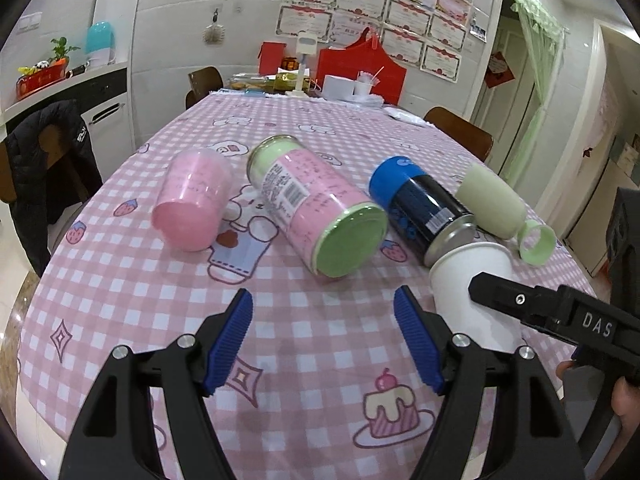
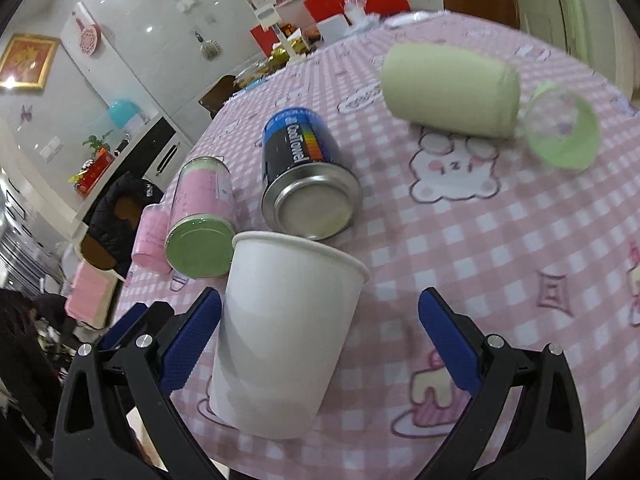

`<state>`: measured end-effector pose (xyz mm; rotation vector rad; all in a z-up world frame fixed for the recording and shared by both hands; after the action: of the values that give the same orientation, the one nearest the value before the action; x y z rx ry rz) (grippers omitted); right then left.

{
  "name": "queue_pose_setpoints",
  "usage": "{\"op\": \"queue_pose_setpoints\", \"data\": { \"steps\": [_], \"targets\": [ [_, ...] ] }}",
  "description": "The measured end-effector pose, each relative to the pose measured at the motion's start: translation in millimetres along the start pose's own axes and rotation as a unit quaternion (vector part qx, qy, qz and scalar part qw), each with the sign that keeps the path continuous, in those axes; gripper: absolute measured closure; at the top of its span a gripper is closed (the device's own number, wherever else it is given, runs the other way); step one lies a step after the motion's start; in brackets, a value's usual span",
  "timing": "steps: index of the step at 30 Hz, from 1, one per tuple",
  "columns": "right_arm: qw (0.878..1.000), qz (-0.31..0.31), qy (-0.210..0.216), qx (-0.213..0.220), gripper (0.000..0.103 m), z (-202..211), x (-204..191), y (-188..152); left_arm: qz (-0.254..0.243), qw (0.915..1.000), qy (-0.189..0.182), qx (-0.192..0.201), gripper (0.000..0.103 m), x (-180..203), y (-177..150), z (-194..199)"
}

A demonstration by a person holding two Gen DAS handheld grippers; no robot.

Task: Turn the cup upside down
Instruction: 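Close the right gripper around the white paper cup's body, then lift the white cup with the right gripper and rotate it upright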

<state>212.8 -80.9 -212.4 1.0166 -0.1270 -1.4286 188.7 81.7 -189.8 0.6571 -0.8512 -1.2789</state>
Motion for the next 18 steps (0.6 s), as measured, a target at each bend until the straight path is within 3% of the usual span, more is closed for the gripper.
{"op": "queue_pose_setpoints", "data": {
  "steps": [9, 13, 18],
  "targets": [
    [0.999, -0.022, 0.032, -0.017, 0.01, -8.8, -5.8, 5.2, 0.001, 1.0, -0.003, -0.004, 0.031, 3.2, -2.5, -6.7],
    [0.999, -0.01, 0.038, -0.016, 0.03, -9.1, -7.6, 3.8, 0.001, 1.0, -0.007, -0.005, 0.031, 6.6, -2.2, -7.2],
    [1.0, 0.017, 0.02, 0.012, 0.03, 2.8, -6.3, 9.4, -0.009, 0.9998, -0.016, -0.003, 0.031, 17.7, -2.7, -4.2]
  ]
}}
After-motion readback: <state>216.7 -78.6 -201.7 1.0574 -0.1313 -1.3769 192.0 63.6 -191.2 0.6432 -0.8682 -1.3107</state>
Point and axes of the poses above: each gripper's, at about its wrist camera, not at the fingertips, and z roughly against the way its jaws point, x to its right, y to its top, the point moved 10 cm from there along -z, roughly the way its jaws point, and after that the axes turned 6 degrees about x, right-handed, at the moved point
